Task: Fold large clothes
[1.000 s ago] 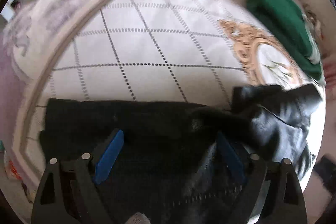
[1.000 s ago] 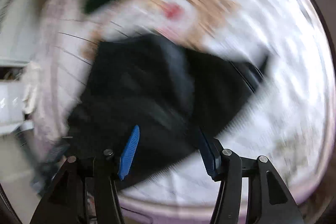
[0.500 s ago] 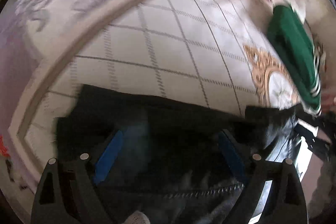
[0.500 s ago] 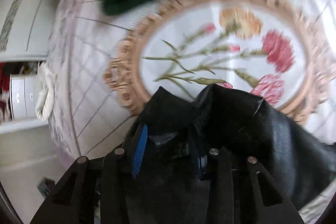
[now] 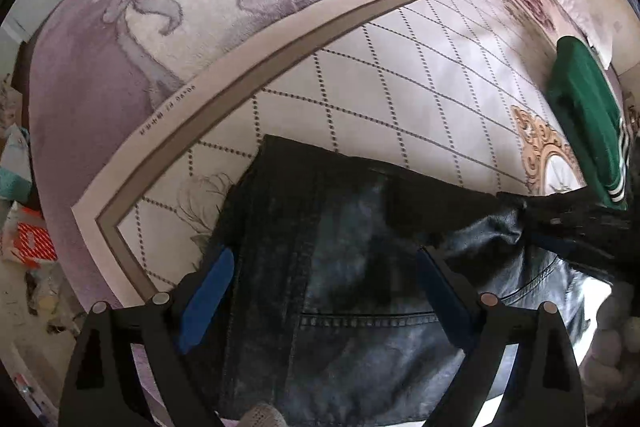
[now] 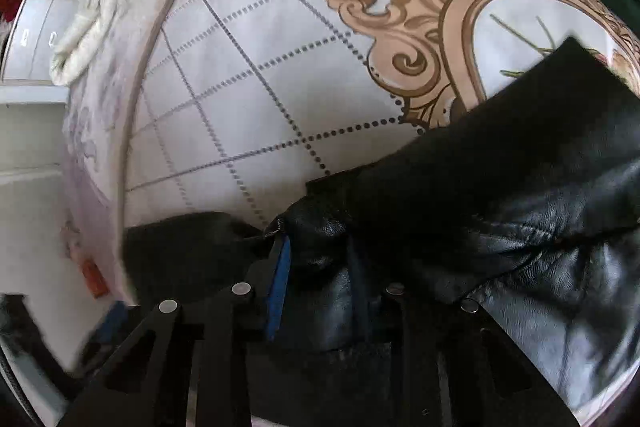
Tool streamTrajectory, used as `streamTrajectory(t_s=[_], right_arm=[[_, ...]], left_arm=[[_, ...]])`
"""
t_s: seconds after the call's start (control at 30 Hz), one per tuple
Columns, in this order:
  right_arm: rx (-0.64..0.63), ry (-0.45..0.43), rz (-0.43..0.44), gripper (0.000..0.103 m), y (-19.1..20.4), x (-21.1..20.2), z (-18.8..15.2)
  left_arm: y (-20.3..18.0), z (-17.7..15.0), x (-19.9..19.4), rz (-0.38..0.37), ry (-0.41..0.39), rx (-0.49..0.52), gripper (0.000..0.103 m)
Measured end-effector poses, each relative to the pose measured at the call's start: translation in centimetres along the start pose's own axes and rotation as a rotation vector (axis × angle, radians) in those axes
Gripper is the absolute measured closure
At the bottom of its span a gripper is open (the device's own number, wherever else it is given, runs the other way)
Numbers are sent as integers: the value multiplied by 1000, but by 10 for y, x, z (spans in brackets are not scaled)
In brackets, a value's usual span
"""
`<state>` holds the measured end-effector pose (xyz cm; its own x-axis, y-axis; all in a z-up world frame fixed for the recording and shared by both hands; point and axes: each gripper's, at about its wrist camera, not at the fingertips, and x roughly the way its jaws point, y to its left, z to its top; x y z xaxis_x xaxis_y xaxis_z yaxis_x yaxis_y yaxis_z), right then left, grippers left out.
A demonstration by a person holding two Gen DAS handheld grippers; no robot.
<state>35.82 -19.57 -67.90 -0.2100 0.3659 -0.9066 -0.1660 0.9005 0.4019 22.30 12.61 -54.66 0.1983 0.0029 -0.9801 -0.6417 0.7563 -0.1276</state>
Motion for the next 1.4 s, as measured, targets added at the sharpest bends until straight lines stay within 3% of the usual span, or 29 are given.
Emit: streamTrajectory(t_s=[0.1,0.17,0.2,0.27,0.37,0.5,0.6,0.7,0.77,0.9,0.93,1.0,1.03,1.07,1.23,1.4], right_arm=[[112,-71,105,69,-36,-40,-19],[199,-134,91,46,-69,-67,-42],[253,-170,79,42,-86,-79,-55],[375,-221,75,42,-134,-103,-90],[538,-305,64,42,-201,-129,-144],[640,-355,63,34,-266,-118,-183],[666,-354,209,33,-299,-84,-185],[679,-392,447,33,-317,-49,-172],[637,-451,527,19,-313,-41,-161],[536,-521,623,17,-299,-31,-138],[529,-526,634,19,-293,-29,-134],[537,-504,653,51,-282,-19,-119],[555,-496,652,73,-279,-16,-116],[578,-511,666,78,-278,-15,-116],[637,-584,711,86,-269,-43,-132],[595,-695,649,87,-255,-113,-154]], left_arm=[[-19,-1,-6,-43,-6,33,9],[-44,-4,-4,-78,-1,79,9],[-53,-5,-3,-89,5,94,9],[-83,-11,6,-116,19,154,9],[-119,-18,27,-90,28,241,9],[-137,-23,60,-44,66,294,9],[-137,-22,66,-40,54,296,0],[-135,-21,68,-57,58,296,0],[-136,-21,68,-59,57,302,0],[-133,-19,70,-72,56,302,0],[-133,-18,71,-75,60,302,0],[-129,-15,75,-77,58,307,0],[-129,-14,75,-75,59,312,0],[-131,-12,76,-72,62,314,0],[-155,-14,80,-102,69,346,0],[-199,-26,91,-202,98,388,0]])
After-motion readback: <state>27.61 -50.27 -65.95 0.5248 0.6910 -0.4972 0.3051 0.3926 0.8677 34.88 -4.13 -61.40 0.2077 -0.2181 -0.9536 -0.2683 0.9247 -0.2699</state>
